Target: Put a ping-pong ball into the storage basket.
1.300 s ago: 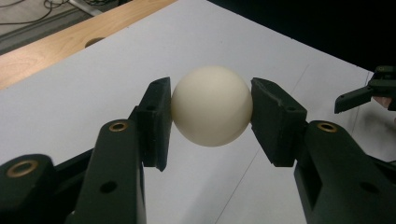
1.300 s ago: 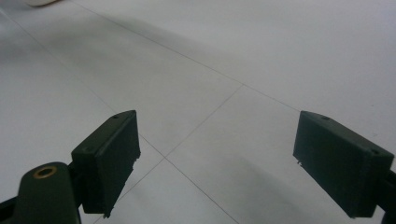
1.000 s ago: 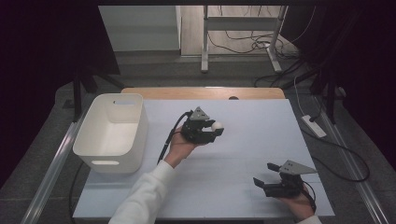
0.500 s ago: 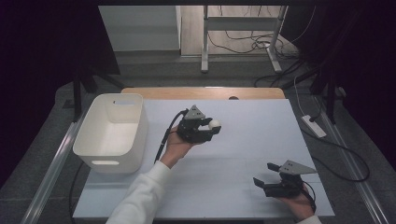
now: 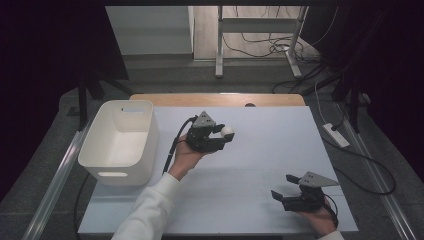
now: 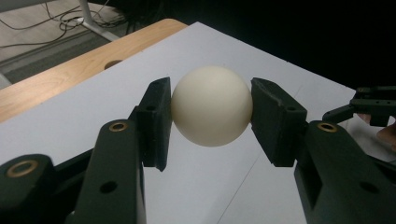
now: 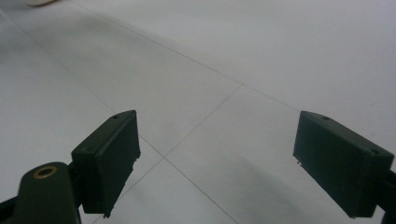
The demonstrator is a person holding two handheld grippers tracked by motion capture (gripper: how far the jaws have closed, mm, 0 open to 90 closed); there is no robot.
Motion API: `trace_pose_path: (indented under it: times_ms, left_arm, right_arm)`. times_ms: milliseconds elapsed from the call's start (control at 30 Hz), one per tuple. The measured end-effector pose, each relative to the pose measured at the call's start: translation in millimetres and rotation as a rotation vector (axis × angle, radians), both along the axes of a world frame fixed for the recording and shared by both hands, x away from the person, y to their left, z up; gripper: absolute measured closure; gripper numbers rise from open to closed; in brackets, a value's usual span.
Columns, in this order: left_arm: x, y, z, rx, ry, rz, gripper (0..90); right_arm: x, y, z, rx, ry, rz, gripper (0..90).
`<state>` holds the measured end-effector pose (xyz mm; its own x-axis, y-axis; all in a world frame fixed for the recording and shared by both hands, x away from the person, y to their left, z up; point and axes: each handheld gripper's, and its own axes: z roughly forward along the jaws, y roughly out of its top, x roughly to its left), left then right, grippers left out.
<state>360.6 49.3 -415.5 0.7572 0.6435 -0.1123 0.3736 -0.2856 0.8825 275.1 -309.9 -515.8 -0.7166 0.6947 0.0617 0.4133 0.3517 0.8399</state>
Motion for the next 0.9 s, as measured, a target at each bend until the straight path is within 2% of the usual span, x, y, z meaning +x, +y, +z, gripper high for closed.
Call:
trace_pose_path:
  times_ms: [900]
  left_arm:
    - [-4.6, 25.9, 11.7, -0.045, -0.023, 0.039, 50.5]
  right_arm:
    - [0.2, 0.0, -0.2, -0.001, 0.000, -0.001, 14.5]
